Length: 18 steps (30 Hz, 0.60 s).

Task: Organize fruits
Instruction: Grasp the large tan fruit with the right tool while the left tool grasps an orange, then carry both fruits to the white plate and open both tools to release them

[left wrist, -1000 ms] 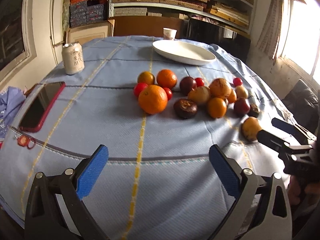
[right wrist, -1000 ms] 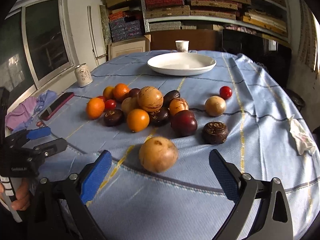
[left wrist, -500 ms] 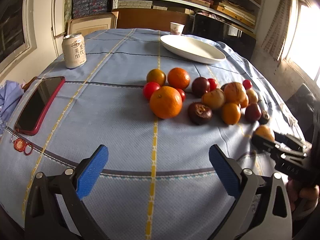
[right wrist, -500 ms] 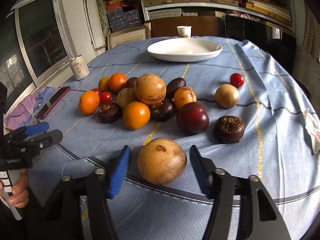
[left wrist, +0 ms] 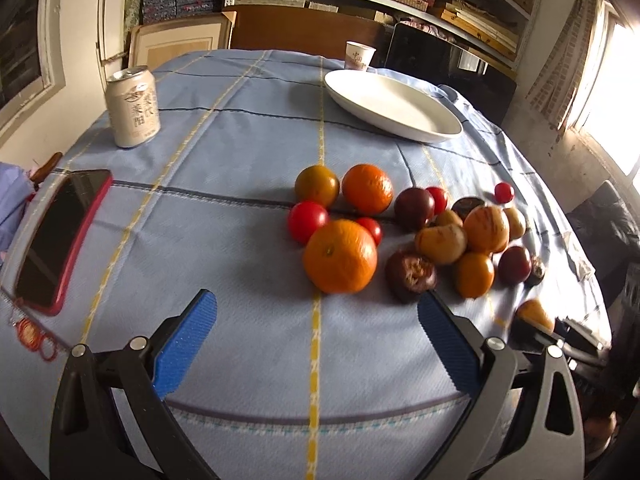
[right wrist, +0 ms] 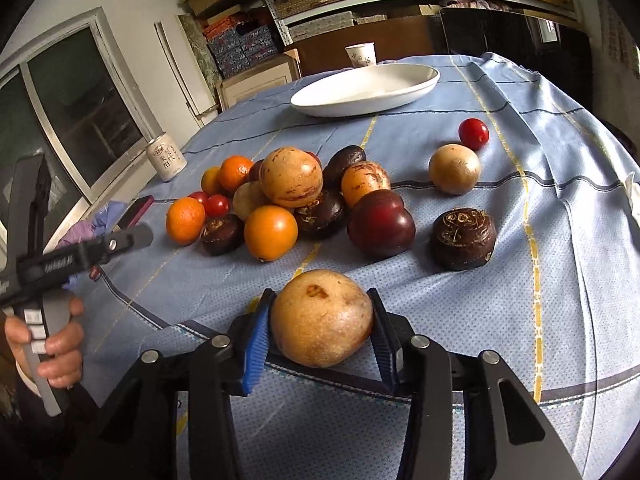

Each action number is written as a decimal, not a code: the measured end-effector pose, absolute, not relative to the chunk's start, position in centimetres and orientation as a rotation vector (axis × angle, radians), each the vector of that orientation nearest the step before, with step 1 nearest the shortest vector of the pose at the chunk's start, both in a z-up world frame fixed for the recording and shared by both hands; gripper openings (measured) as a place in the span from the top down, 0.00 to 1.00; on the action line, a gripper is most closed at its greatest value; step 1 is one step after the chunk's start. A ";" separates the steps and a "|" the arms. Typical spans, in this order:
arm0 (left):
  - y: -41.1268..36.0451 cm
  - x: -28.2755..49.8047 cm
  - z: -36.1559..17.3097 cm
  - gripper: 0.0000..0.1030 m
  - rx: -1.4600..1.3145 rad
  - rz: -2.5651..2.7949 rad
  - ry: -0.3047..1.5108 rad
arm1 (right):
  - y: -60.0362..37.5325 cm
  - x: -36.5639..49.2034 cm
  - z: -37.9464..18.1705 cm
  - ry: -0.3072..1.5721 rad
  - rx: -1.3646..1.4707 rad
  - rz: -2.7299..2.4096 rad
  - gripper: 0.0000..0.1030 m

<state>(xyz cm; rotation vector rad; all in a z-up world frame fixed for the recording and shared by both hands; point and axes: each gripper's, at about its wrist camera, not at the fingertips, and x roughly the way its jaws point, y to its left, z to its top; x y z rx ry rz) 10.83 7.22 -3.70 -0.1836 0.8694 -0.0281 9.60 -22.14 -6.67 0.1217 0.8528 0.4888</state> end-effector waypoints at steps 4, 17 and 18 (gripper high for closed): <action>7.0 12.6 -3.8 0.23 -0.186 -0.043 0.882 | -21.9 9.5 -6.6 0.850 0.096 0.480 0.55; 6.8 15.3 -5.3 0.45 -0.200 -0.074 0.944 | -21.9 9.7 -6.8 0.860 0.108 0.491 0.54; 6.7 15.4 -5.4 0.46 -0.202 -0.080 0.950 | -21.9 9.7 -6.9 0.860 0.108 0.491 0.54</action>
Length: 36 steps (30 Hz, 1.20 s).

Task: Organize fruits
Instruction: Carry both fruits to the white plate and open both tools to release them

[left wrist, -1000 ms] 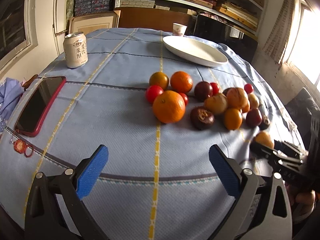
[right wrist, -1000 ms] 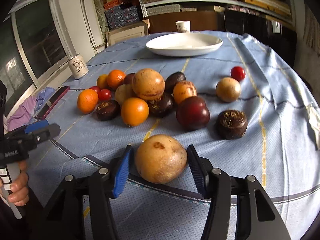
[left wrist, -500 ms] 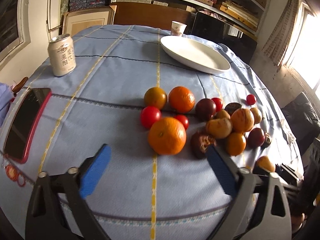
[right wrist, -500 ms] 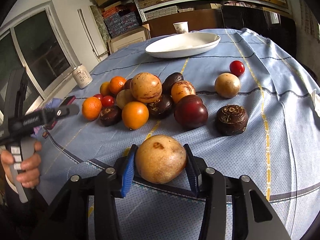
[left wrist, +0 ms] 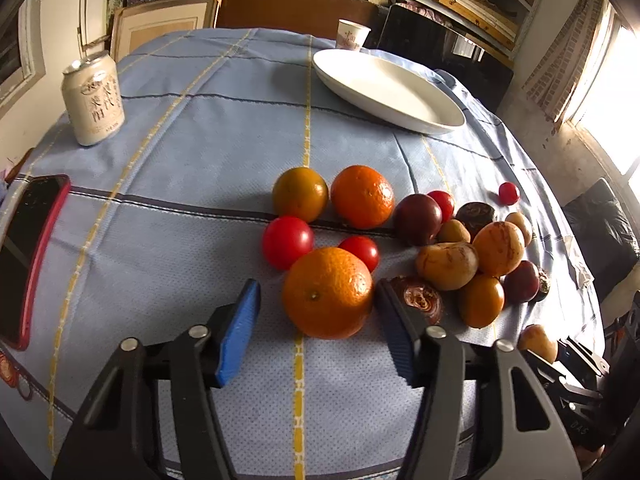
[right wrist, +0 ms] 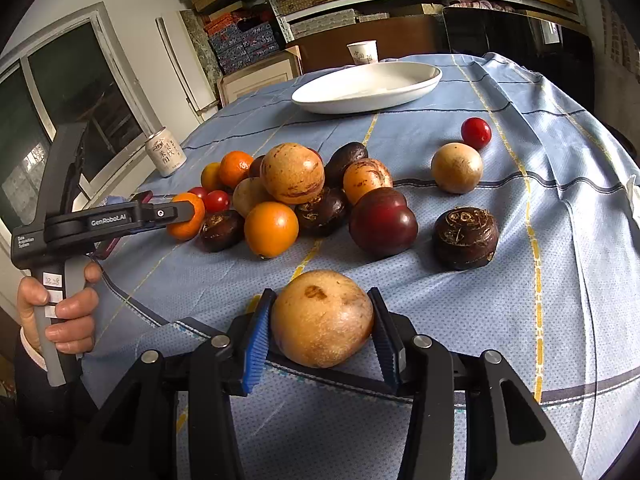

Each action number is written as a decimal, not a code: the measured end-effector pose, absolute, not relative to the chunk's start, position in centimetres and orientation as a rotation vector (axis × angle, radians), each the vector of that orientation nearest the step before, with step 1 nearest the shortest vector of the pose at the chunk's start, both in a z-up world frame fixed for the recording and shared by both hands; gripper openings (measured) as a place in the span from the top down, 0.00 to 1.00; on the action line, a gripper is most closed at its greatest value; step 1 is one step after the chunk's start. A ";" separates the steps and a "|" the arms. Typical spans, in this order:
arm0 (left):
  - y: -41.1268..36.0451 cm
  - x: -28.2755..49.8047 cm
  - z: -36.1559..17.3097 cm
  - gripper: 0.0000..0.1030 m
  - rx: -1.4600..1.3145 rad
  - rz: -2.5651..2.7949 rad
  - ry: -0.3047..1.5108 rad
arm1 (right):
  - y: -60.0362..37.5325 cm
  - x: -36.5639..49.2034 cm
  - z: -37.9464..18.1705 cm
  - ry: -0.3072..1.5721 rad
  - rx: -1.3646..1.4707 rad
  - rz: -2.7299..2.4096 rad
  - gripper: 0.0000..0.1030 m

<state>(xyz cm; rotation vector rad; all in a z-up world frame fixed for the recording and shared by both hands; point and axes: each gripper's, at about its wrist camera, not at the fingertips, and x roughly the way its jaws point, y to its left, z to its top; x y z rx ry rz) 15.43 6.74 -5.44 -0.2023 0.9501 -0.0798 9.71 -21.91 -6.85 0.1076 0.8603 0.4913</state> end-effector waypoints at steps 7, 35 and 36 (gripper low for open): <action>6.2 16.1 -6.0 0.50 -0.195 -0.098 0.976 | -21.9 9.7 -6.8 0.860 0.106 0.492 0.54; 5.5 22.2 2.6 0.55 -0.058 -0.243 0.827 | -23.8 17.8 2.4 0.735 0.138 0.636 0.56; 5.2 23.4 2.9 0.55 -0.057 -0.249 0.827 | -23.9 19.9 2.9 0.722 0.140 0.609 0.56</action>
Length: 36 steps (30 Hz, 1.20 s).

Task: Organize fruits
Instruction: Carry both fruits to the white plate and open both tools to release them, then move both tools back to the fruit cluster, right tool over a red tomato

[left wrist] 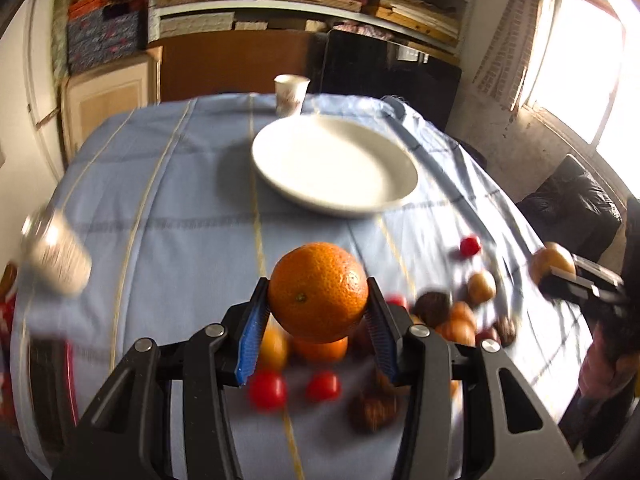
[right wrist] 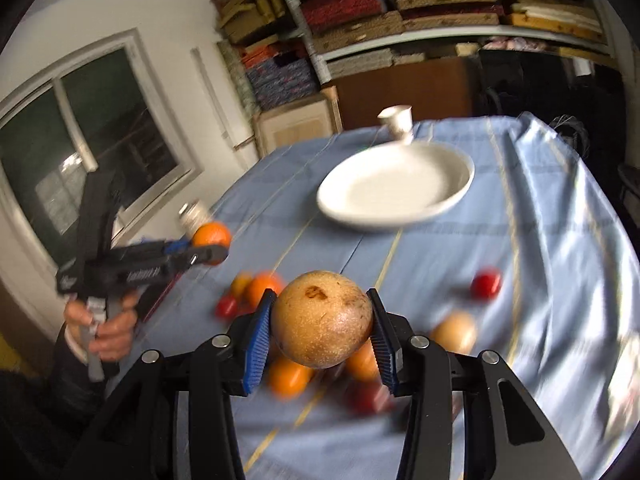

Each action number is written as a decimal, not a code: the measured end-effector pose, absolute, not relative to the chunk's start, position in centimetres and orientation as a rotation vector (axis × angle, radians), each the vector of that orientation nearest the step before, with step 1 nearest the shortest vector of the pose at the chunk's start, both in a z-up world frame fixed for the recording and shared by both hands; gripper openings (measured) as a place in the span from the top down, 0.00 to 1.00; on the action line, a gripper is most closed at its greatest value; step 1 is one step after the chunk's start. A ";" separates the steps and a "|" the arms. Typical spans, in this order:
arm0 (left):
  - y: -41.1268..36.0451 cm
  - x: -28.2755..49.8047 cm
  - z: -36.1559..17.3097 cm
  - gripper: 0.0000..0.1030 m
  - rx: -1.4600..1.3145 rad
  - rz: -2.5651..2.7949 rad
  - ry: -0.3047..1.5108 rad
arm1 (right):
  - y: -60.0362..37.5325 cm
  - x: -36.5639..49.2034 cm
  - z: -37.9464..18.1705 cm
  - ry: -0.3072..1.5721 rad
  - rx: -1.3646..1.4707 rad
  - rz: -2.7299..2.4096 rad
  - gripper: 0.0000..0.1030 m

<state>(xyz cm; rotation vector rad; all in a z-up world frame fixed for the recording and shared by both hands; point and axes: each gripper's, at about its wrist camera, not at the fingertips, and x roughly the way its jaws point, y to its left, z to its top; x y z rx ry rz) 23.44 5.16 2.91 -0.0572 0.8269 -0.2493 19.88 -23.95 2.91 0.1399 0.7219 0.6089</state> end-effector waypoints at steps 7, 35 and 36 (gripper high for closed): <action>2.6 36.2 2.4 0.55 -0.085 -0.282 0.941 | -22.2 33.1 1.7 0.822 0.179 0.507 0.56; 0.8 42.5 0.3 0.19 0.028 -0.145 0.955 | -20.2 41.2 -2.1 0.918 0.124 0.413 0.51; 1.2 41.0 1.2 0.16 0.031 -0.131 0.916 | -20.6 40.5 -1.6 0.903 0.126 0.416 0.49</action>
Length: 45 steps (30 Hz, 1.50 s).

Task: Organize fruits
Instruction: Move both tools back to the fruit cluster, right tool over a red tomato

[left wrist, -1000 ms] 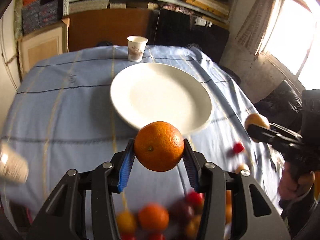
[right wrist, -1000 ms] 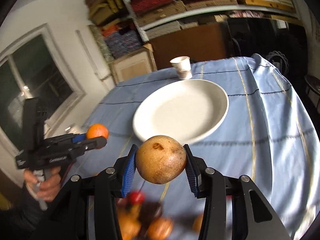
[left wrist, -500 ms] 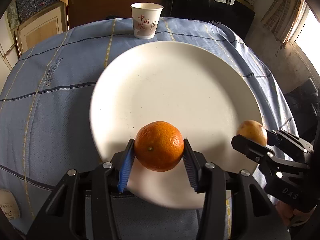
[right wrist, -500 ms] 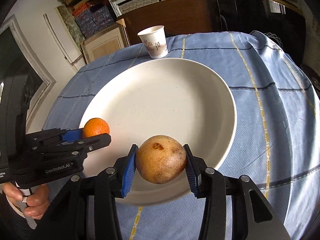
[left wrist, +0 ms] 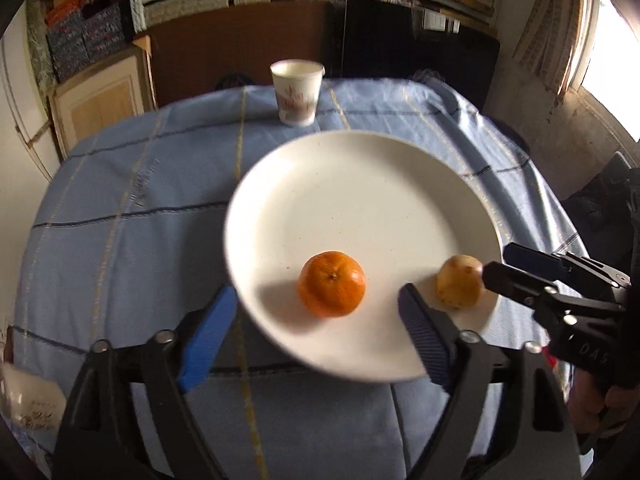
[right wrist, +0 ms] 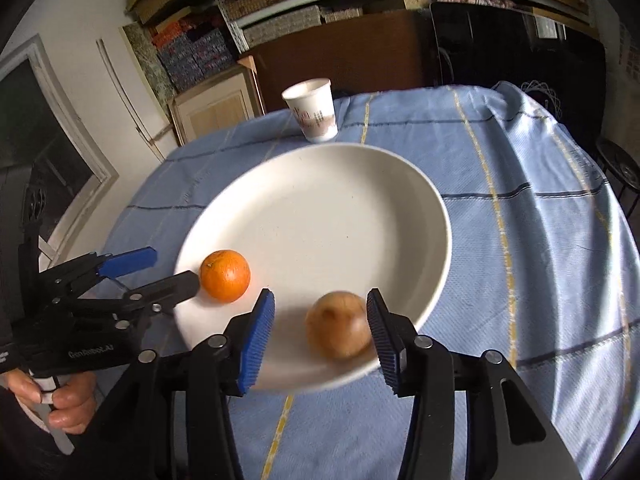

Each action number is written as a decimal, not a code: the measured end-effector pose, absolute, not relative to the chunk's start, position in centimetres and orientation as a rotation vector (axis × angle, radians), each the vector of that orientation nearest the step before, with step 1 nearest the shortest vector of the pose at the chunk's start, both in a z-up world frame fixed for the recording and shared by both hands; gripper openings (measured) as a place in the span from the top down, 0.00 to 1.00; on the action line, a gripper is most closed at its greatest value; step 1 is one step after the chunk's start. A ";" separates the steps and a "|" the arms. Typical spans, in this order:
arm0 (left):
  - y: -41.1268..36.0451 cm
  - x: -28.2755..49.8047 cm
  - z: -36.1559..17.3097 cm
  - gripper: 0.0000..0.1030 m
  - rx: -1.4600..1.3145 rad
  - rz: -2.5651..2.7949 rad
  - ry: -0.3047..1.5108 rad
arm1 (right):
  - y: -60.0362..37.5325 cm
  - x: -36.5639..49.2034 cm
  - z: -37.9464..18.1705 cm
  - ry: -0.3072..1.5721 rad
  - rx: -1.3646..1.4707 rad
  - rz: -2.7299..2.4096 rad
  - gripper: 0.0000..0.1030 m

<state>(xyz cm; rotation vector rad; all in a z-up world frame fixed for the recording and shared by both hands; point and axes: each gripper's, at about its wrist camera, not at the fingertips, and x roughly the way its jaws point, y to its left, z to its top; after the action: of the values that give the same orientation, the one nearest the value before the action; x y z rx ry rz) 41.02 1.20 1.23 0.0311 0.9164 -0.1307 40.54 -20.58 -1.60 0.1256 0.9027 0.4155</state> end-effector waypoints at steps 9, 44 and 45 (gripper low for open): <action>3.3 29.8 3.1 0.05 0.067 -0.087 0.743 | -26.9 30.9 -0.7 0.745 0.181 0.351 0.35; 10.2 22.7 -3.5 0.05 -0.205 -0.024 0.851 | -27.2 29.6 -7.1 0.860 0.035 0.223 0.54; 10.2 22.7 -3.5 0.05 -0.203 -0.023 0.854 | -27.1 29.6 -7.2 0.865 0.033 0.222 0.56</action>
<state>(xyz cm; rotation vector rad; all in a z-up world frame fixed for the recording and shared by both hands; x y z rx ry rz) 22.74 10.25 -3.55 -0.2030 0.8538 -0.0233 29.61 -27.14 -7.16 0.0327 0.8648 0.2215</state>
